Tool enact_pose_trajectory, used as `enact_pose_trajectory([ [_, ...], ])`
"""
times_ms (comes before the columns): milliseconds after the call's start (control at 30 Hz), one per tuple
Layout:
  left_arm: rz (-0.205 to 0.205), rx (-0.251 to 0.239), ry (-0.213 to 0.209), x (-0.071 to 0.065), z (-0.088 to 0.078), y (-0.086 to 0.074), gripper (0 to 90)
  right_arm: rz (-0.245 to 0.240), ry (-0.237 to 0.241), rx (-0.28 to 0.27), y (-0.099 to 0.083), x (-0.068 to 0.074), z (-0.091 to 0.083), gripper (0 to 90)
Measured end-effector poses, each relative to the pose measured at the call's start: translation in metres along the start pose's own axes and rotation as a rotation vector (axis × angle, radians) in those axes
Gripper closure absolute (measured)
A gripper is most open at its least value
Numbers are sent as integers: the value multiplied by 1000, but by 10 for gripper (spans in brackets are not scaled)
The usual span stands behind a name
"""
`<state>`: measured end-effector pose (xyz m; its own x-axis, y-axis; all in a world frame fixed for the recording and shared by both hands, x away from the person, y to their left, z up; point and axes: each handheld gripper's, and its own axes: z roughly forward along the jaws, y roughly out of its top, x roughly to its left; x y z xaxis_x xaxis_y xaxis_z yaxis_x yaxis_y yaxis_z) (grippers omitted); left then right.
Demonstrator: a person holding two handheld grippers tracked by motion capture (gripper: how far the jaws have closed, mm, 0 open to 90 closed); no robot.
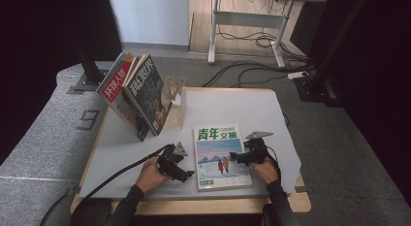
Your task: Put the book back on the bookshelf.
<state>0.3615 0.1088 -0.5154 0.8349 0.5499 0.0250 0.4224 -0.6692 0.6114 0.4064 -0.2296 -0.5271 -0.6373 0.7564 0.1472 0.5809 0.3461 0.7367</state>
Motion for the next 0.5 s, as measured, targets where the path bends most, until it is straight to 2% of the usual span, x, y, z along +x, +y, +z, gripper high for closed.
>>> enact_pose_trajectory([
  [133, -11, 12, 44, 9, 4, -7, 0, 17, 8, 0, -1, -2, 0, 106],
  [300, -33, -24, -4, 16, 7, -14, 0, 29, 11, -5, -3, -4, 2, 76],
  [400, -30, -55, -1, 16, 7, -18, 0, 45, 14, -5, -3, -5, 3, 61],
  [500, -30, -55, -1, 16, 7, -18, 0, 45, 15, 7, -2, -6, 3, 55],
])
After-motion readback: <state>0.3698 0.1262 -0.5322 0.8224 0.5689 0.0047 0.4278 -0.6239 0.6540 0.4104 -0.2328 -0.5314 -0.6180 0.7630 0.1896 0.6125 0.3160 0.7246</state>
